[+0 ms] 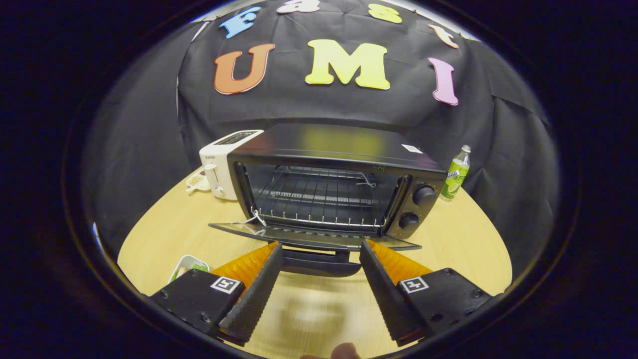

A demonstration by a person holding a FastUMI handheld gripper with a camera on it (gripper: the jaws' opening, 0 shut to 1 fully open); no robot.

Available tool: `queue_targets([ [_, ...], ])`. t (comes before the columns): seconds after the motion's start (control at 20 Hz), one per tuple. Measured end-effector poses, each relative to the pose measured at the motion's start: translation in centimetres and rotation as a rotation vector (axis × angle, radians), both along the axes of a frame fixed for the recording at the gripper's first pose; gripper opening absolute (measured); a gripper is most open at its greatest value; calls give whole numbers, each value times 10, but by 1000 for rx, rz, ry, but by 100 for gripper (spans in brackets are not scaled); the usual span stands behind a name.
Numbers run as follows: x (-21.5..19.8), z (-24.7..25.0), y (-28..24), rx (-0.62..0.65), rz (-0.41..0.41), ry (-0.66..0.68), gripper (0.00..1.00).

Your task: Open the toaster oven, put the food inside, and close the toaster oven door.

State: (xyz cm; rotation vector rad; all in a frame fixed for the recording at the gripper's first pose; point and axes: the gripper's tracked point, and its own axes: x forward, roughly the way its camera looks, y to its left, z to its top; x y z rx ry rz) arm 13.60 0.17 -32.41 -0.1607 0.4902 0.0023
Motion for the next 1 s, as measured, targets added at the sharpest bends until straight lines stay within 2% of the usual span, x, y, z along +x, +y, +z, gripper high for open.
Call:
queue_targets([
  [0.55, -28, -56, -12, 29, 4, 159, 100],
  [0.8, -44, -28, -16, 71, 54, 180, 100],
  [1.0, -58, 24, 0, 264, 179, 244, 100],
])
